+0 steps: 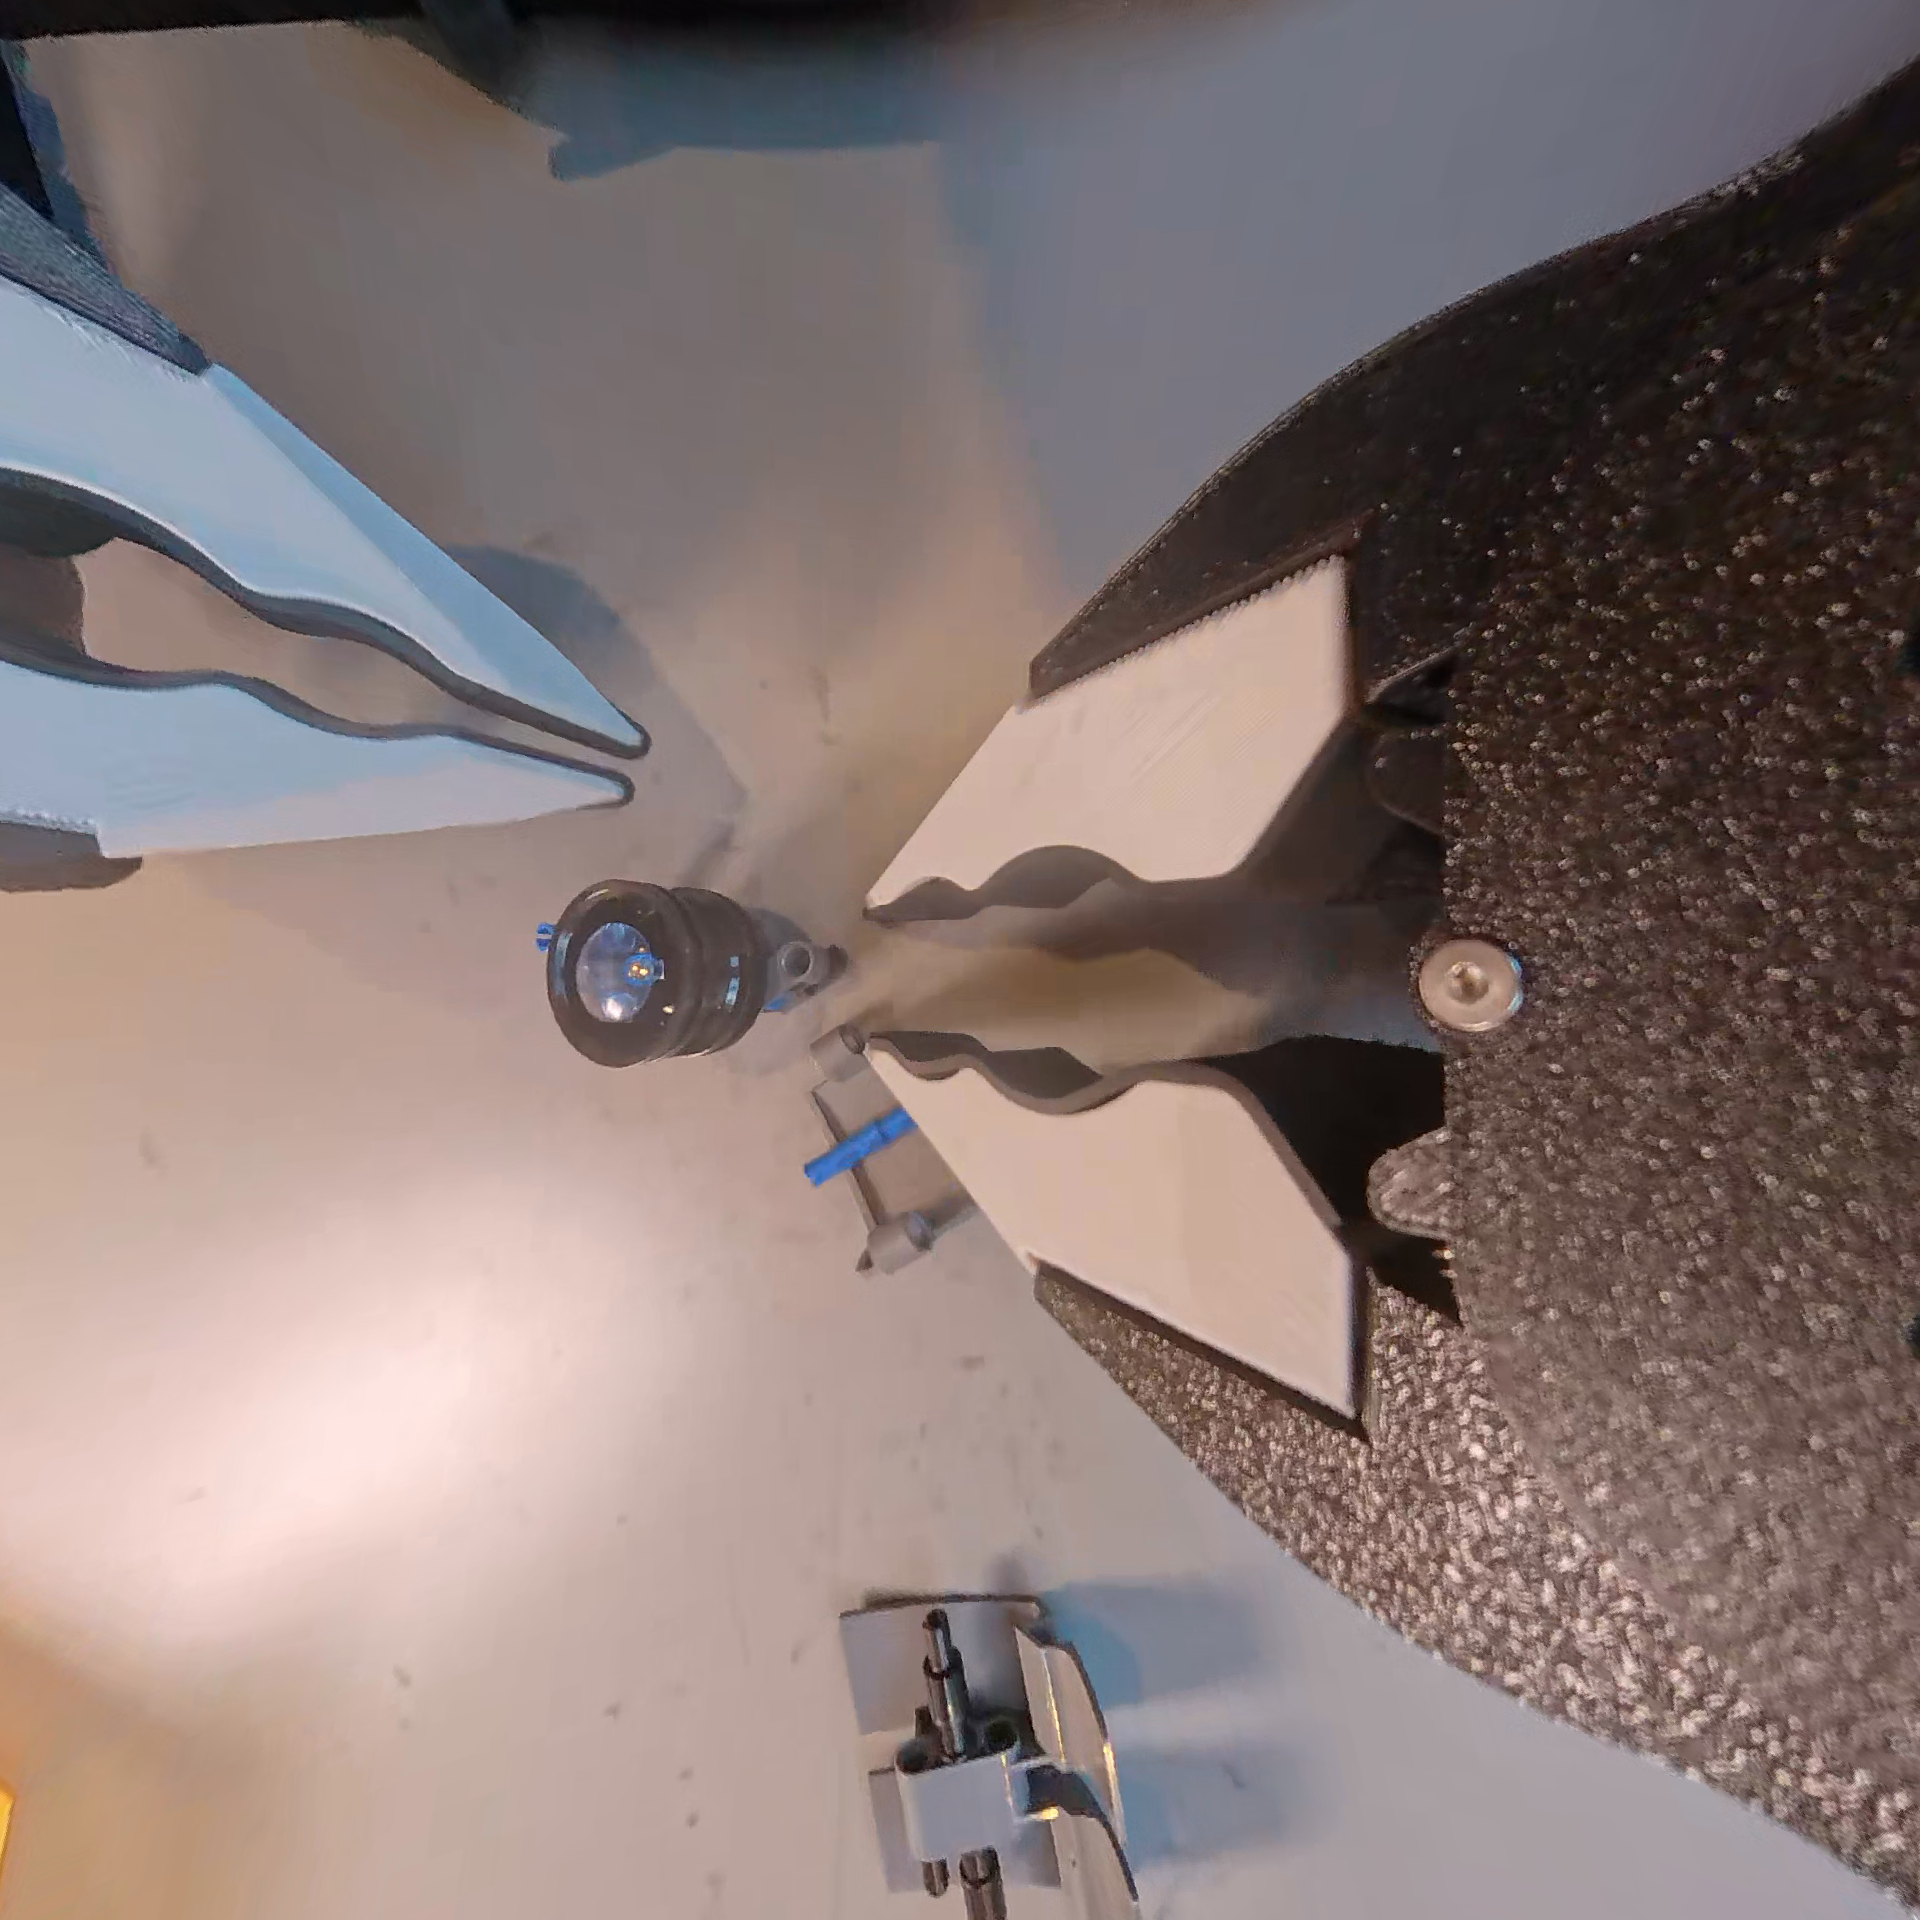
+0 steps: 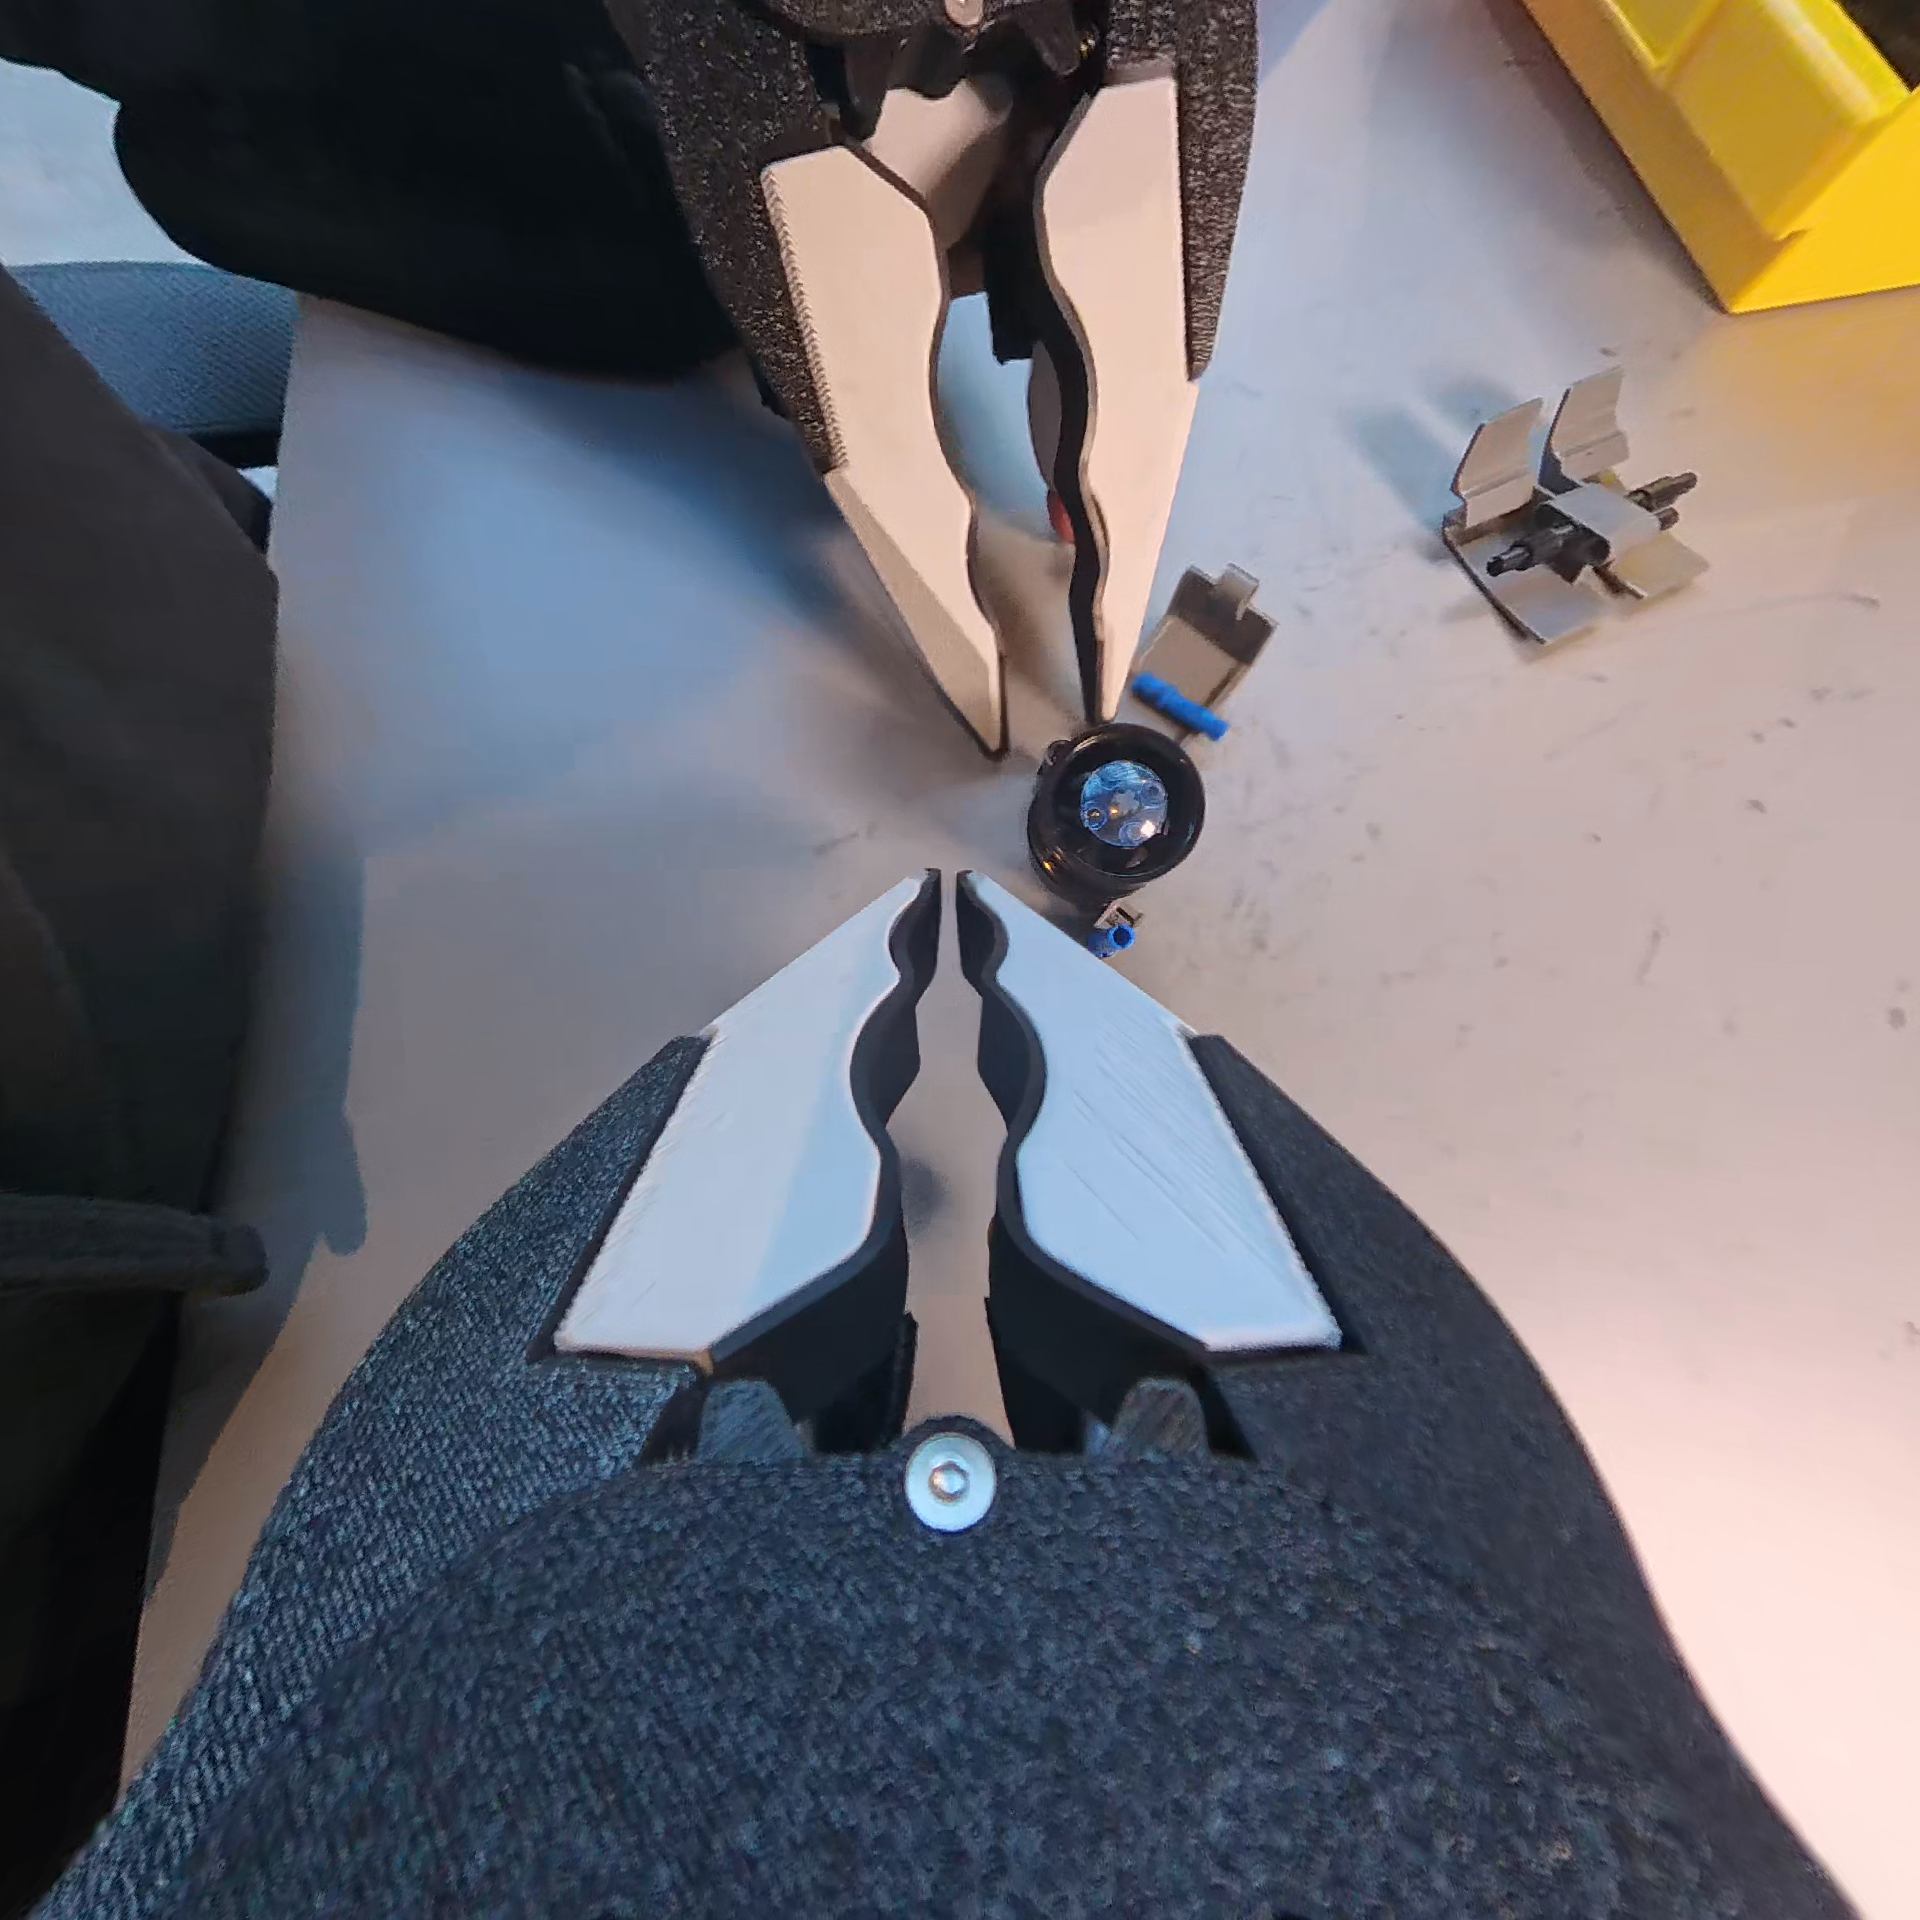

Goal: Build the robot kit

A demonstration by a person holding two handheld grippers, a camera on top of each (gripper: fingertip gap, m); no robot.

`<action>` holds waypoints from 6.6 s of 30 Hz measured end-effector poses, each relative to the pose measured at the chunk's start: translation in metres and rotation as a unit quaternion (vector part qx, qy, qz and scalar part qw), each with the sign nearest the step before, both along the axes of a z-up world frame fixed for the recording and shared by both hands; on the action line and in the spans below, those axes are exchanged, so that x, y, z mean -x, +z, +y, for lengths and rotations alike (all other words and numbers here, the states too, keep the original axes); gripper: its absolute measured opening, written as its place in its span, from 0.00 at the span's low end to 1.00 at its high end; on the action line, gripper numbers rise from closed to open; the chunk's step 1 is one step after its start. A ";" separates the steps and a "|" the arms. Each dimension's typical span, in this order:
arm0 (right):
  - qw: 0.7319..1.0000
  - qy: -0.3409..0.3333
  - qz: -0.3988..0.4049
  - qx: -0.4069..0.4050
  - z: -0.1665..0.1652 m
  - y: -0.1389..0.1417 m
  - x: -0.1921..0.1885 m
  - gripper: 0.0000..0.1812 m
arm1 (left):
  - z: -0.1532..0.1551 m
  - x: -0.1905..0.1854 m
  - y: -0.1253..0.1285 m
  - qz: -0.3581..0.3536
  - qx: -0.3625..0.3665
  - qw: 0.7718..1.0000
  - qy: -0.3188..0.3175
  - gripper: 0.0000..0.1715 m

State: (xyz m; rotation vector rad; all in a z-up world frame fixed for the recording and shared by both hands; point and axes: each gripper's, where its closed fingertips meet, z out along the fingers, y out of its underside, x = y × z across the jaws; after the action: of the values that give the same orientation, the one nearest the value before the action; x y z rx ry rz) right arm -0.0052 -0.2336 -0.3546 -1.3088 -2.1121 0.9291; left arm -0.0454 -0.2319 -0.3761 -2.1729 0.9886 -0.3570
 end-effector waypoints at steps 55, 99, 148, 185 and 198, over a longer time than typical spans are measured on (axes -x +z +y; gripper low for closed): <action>0.961 -0.022 0.189 0.203 0.044 0.095 0.009 0.06 | 0.042 -0.041 0.109 -0.014 -0.243 0.968 -0.054 0.02; 0.995 -0.057 0.036 0.080 0.072 0.017 -0.016 0.03 | 0.070 -0.049 0.027 -0.027 -0.086 0.995 -0.036 0.19; 0.997 -0.054 0.014 0.045 0.068 0.014 -0.031 0.03 | 0.067 -0.036 0.033 -0.075 -0.106 0.990 -0.059 0.02; 0.992 0.008 -0.122 0.005 -0.009 0.000 0.004 0.02 | 0.002 -0.004 0.021 0.113 -0.230 0.965 -0.044 0.04; 0.987 0.018 -0.157 -0.023 -0.022 -0.009 0.010 0.02 | -0.022 0.000 0.001 0.136 -0.174 0.970 -0.100 0.00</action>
State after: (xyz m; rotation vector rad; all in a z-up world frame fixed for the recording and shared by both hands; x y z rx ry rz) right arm -0.0156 -0.2555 -0.3631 -1.4765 -2.3848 0.7203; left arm -0.0453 -0.2537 -0.3754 -1.8377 1.3198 0.0289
